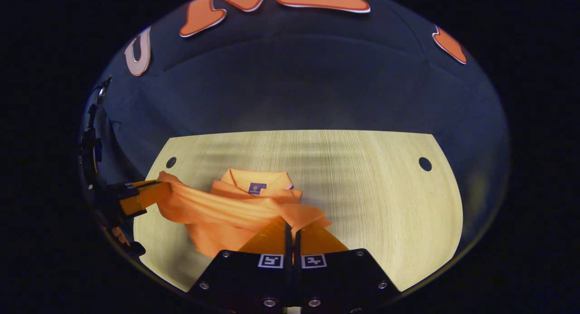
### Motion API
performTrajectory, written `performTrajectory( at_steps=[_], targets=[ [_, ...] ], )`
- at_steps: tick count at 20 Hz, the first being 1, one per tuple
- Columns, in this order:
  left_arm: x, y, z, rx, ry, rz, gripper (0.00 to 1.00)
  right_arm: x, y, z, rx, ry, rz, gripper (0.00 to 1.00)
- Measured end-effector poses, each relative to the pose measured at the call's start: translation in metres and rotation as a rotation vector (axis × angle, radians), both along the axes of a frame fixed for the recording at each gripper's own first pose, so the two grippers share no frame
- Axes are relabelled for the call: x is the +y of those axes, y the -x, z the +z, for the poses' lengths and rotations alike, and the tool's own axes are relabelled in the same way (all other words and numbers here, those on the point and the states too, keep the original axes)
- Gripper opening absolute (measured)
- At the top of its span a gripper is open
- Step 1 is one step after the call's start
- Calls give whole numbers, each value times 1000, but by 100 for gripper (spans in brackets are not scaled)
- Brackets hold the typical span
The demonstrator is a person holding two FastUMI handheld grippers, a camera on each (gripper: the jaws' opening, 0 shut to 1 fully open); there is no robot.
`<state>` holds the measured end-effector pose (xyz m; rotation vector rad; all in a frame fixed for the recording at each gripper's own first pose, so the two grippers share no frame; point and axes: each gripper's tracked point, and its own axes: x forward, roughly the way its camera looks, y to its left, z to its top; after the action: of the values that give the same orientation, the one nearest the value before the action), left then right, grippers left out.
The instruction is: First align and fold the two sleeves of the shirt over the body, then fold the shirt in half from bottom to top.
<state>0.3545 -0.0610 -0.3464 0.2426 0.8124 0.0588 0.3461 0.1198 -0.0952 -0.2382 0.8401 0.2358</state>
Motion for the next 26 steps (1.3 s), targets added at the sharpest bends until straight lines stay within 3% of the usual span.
performTrajectory(
  at_steps=[6,8,10,11,14,15,18,26],
  targets=[
    [17,-18,-39,65,-44,28,2,0,-28,-38,51,-5,-43,2],
    [19,-27,-40,41,-47,31,9,-3,-36,-47,34,6,-56,13],
    [23,-30,-40,37,-66,25,12,-4,-40,-50,30,0,-62,15],
    [23,-33,-41,36,-69,24,17,-2,-40,-49,32,-11,-54,36],
    [25,-34,-33,-15,-72,43,79,-1,-40,-44,13,-26,-52,100],
    [24,-33,-27,-32,-66,47,100,-1,-38,-41,6,-35,-52,100],
    [23,-30,2,-116,-62,71,99,2,-34,-23,-27,-63,-52,99],
    [-13,10,121,-348,-66,8,99,22,7,78,-228,-167,-8,99]
  ],
)
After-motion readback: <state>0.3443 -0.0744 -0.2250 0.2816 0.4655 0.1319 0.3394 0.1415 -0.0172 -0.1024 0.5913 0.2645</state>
